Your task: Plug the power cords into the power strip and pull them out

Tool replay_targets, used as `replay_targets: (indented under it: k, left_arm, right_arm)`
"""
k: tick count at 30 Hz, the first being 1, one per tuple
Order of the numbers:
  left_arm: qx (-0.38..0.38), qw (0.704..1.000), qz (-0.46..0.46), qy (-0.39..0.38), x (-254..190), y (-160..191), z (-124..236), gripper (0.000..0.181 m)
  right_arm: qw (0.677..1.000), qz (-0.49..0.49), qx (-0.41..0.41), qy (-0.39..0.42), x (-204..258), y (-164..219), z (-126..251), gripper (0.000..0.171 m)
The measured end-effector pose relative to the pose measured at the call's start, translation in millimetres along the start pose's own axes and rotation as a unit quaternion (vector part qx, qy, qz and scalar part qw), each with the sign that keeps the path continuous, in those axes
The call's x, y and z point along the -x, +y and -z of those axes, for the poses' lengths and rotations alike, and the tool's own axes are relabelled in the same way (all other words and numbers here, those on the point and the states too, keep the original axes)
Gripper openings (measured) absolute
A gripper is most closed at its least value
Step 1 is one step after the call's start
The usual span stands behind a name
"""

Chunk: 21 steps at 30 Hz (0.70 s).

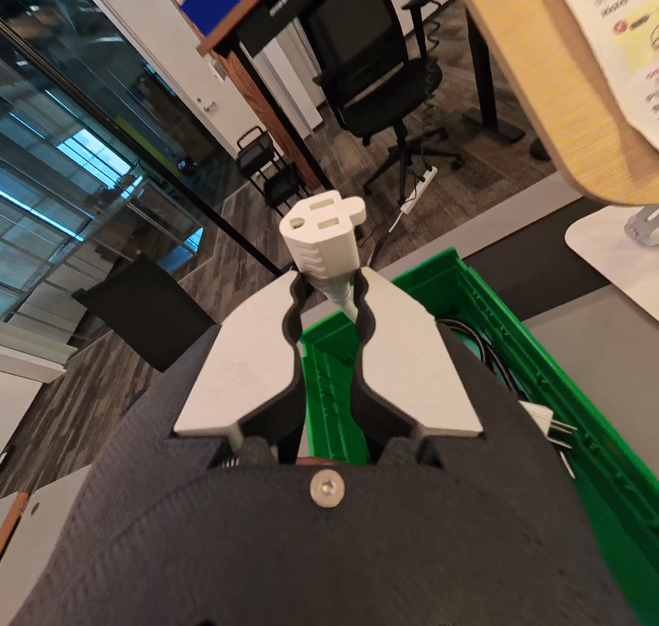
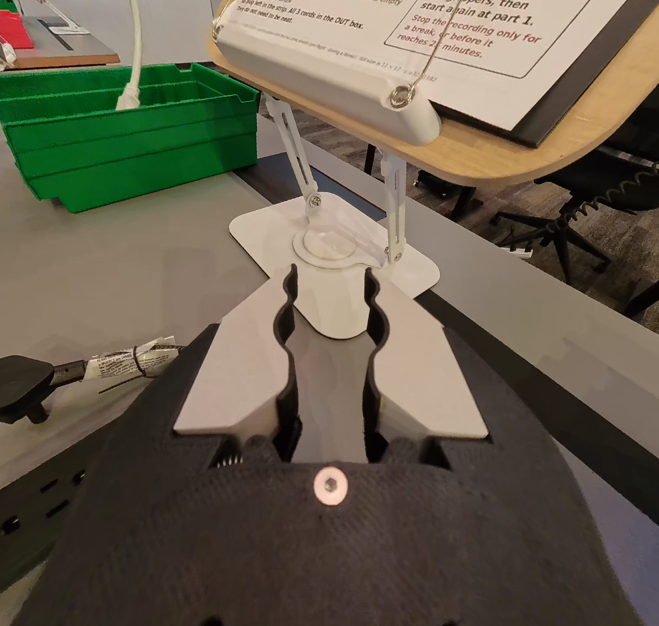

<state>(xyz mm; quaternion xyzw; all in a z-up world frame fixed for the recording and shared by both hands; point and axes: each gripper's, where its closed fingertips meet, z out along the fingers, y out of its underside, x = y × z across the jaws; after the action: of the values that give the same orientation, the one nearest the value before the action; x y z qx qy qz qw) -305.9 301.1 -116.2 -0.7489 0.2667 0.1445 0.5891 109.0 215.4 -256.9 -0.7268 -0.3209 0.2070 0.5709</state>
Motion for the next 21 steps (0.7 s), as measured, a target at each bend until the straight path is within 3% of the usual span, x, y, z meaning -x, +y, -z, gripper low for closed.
replay_targets:
  k: [9,16,21]
  left_arm:
    - [-0.088,0.995,-0.039,-0.016,-17.2,-69.0,46.0,0.025]
    - [-0.159,0.984,-0.074,0.003,-70.1,-130.3,84.5,0.025]
    - [-0.199,0.975,-0.092,0.041,-125.1,-163.5,103.3,0.025]
  right_arm:
    - [0.999,0.002,-0.04,-0.034,17.1,-25.1,7.0,0.042]
    - [0.993,0.025,-0.049,-0.101,62.7,-48.2,8.5,0.048]
    - [0.986,0.033,-0.046,-0.154,100.6,-61.2,9.6,0.062]
